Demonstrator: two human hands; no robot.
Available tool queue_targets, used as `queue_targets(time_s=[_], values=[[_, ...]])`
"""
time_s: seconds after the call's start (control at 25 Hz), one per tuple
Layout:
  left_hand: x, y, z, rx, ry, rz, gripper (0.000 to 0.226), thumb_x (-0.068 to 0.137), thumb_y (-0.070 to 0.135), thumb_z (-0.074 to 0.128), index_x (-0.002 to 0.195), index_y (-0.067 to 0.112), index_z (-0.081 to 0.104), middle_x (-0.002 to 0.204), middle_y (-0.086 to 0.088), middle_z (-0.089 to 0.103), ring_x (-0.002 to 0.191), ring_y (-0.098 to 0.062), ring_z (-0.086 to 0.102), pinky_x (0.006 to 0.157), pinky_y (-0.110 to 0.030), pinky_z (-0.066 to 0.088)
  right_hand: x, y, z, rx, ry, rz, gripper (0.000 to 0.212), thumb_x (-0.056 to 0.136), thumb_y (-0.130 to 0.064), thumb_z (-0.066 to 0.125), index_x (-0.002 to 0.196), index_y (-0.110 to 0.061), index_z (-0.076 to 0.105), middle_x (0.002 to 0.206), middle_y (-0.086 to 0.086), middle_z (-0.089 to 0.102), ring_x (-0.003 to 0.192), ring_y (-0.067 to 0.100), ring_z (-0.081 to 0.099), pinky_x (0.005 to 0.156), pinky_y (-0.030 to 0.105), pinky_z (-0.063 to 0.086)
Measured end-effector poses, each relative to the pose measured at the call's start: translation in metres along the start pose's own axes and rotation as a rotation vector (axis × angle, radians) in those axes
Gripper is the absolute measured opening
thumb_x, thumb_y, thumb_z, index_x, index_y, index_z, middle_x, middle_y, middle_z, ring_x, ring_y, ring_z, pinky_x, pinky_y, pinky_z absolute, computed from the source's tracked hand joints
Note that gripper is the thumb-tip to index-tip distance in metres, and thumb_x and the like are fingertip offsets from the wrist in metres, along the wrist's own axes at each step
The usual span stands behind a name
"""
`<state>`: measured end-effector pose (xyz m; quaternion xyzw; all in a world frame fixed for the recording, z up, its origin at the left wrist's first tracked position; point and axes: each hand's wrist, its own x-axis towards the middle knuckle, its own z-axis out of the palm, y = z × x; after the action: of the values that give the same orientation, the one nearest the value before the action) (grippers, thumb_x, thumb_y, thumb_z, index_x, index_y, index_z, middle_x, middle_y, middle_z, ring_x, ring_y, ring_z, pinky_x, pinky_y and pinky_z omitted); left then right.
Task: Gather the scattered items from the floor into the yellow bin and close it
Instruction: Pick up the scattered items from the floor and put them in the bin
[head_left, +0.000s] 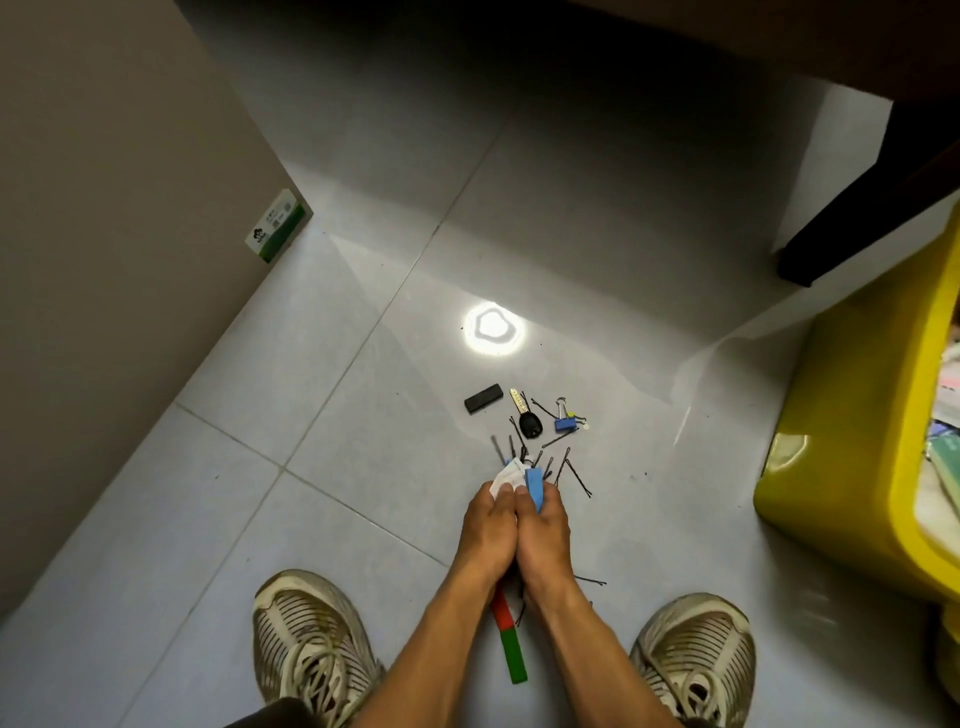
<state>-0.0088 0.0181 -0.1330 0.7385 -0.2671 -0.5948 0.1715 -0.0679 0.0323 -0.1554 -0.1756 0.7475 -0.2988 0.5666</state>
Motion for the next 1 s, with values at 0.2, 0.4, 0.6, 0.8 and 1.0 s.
queue_targets(time_s=[0.2, 0.4, 0.6, 0.8, 1.0], values=[[-0.040, 0.033, 0.007, -0.084, 0.000, 0.128, 0.025, 0.104, 0.025, 0.038, 0.120, 0.027, 0.058, 0.110, 0.003, 0.066, 0.089, 0.001, 0.062, 0.062, -0.005, 0.044, -0.025, -0.036, -0.021, 0.133, 0.000, -0.109, 0.022, 0.102, -0.022, 0.048, 0.121, -0.016, 0.057, 0.106, 0.006, 0.068, 0.092, 0.014, 0.068, 0.064, 0.013, 0.053], [-0.101, 0.103, 0.035, 0.010, -0.087, 0.384, 0.026, 0.102, 0.029, 0.038, 0.113, 0.031, 0.061, 0.106, 0.005, 0.069, 0.096, -0.010, 0.065, 0.082, -0.024, 0.053, -0.060, -0.103, -0.078, 0.317, 0.091, -0.265, 0.016, 0.101, -0.021, 0.049, 0.114, -0.019, 0.060, 0.100, 0.005, 0.069, 0.088, 0.015, 0.068, 0.068, 0.020, 0.052], [-0.170, 0.171, 0.111, 0.144, -0.254, 0.606, 0.033, 0.098, 0.035, 0.038, 0.114, 0.020, 0.063, 0.107, -0.004, 0.068, 0.098, -0.019, 0.065, 0.089, -0.042, 0.055, -0.087, -0.155, -0.179, 0.549, 0.355, -0.392, 0.020, 0.100, -0.023, 0.051, 0.116, -0.018, 0.061, 0.101, 0.007, 0.069, 0.090, 0.020, 0.068, 0.075, 0.030, 0.055], [-0.208, 0.215, 0.197, 0.127, -0.524, 0.487, 0.032, 0.096, 0.021, 0.046, 0.120, 0.013, 0.065, 0.114, -0.007, 0.069, 0.096, -0.019, 0.064, 0.077, -0.025, 0.053, -0.080, -0.190, -0.278, 0.569, 0.670, -0.277, 0.027, 0.091, -0.009, 0.055, 0.116, -0.002, 0.060, 0.111, 0.019, 0.066, 0.094, 0.032, 0.063, 0.076, 0.036, 0.050], [-0.214, 0.220, 0.212, -0.148, -0.653, 0.137, 0.041, 0.100, 0.050, 0.042, 0.100, 0.013, 0.061, 0.075, 0.002, 0.074, 0.062, -0.012, 0.072, 0.053, -0.022, 0.056, -0.065, -0.191, -0.323, 0.740, 0.815, -0.130, 0.040, 0.094, -0.030, 0.049, 0.124, -0.005, 0.060, 0.121, 0.020, 0.065, 0.103, 0.038, 0.064, 0.091, 0.051, 0.053]])
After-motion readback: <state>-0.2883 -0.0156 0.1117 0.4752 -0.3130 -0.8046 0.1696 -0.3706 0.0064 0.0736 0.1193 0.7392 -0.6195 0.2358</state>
